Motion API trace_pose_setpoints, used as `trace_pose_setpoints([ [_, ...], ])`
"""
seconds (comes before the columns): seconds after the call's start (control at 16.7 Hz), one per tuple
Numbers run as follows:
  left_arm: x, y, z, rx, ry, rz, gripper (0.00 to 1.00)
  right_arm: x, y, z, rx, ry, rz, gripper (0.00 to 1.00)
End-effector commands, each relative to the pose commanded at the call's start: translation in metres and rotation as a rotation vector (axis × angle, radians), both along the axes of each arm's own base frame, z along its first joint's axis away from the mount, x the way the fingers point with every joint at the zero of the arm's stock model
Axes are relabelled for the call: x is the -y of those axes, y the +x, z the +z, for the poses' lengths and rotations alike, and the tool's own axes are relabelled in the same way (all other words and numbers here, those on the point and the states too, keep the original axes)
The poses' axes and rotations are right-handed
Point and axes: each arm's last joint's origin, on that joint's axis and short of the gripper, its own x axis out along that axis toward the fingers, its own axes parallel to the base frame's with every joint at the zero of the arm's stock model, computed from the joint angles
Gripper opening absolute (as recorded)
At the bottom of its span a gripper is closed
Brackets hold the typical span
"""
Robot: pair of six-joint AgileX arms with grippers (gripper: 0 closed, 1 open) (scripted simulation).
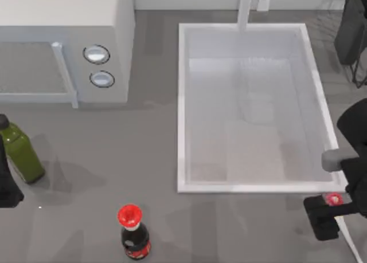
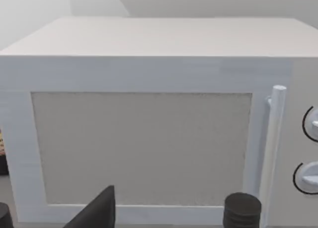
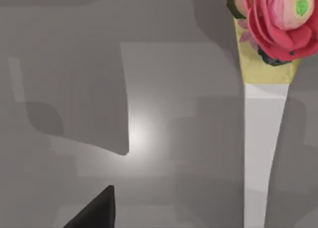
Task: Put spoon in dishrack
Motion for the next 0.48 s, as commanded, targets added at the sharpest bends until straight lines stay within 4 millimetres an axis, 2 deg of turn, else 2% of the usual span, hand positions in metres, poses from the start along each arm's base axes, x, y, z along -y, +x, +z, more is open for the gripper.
trace_pose_setpoints([
  [0.24, 0.0, 0.0, 0.0, 0.0, 0.0, 0.0, 1.0, 0.001, -0.004, -0.034, -0.005, -0.002, 0.0, 1.0],
  [0.48, 0.0, 0.0, 0.0, 0.0, 0.0, 0.0, 1.0, 0.002, -0.006, -0.038, -0.009, -0.003, 0.0, 1.0],
])
